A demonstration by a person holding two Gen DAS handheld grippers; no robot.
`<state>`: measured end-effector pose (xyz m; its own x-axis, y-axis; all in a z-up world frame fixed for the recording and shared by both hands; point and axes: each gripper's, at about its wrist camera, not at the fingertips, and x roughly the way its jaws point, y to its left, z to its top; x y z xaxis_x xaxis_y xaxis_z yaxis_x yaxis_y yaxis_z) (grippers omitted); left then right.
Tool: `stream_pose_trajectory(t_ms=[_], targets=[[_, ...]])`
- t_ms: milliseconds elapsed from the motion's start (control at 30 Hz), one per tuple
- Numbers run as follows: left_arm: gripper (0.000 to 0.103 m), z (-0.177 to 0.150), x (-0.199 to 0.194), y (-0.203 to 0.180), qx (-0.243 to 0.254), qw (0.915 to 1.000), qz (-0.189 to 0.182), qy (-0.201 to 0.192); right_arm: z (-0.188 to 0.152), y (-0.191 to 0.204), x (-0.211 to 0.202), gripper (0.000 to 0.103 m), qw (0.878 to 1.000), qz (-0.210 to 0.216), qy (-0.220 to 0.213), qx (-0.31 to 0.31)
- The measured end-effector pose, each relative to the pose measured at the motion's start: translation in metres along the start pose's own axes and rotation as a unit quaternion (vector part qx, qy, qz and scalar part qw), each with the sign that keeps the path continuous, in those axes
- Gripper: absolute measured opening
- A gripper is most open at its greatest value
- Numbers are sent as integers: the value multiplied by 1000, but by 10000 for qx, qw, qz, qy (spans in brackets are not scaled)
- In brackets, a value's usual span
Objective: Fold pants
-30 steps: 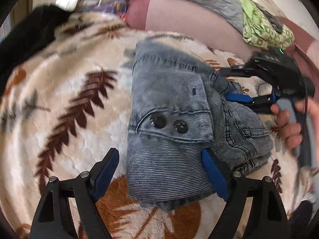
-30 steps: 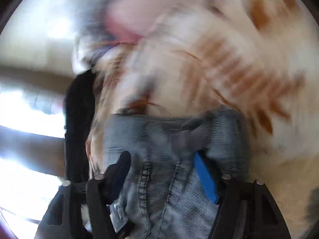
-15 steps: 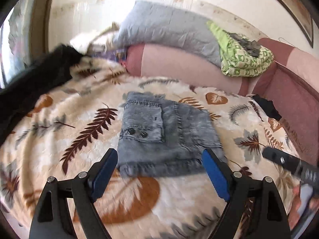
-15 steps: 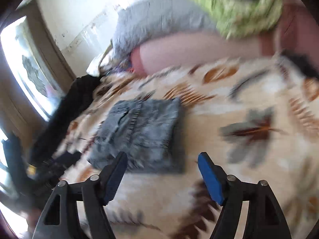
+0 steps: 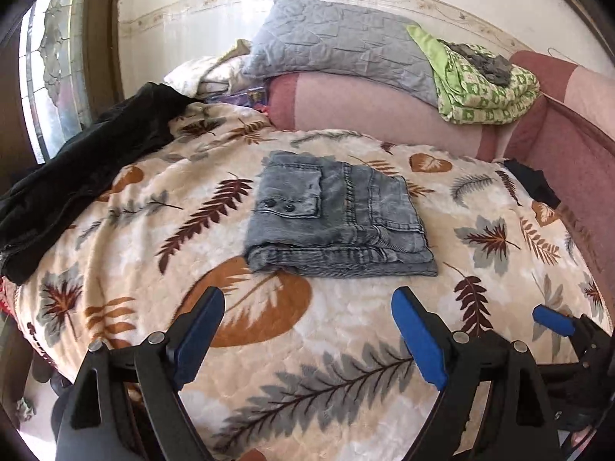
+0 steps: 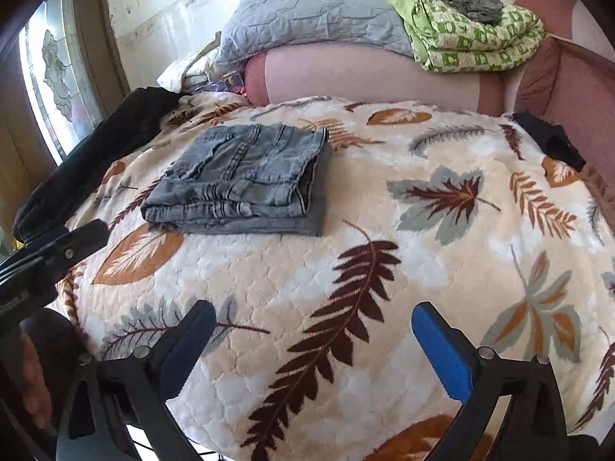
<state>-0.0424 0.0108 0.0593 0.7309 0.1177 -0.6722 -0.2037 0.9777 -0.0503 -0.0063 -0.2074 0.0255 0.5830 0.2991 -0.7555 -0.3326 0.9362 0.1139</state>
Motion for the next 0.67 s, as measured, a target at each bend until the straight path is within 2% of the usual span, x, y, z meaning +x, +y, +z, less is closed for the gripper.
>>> stream_pose_trajectory(t_ms=[200,333,533,667], targets=[[91,5,-6,13,-245,9997,-49,21,19,14,-14,103,9992,-132,-126,-350],[96,11,-5,18,-379,9992,-106,74,29,22,-20,103,9985,-173,-197,-490],[98,19,1,18,-250,9988,-389,156,34,24,-16,103,9981,-266,-183,-524],[99,26,3,15,-151,9992,-366,108,34,25,-13,103,9981,-273,-155,-528]])
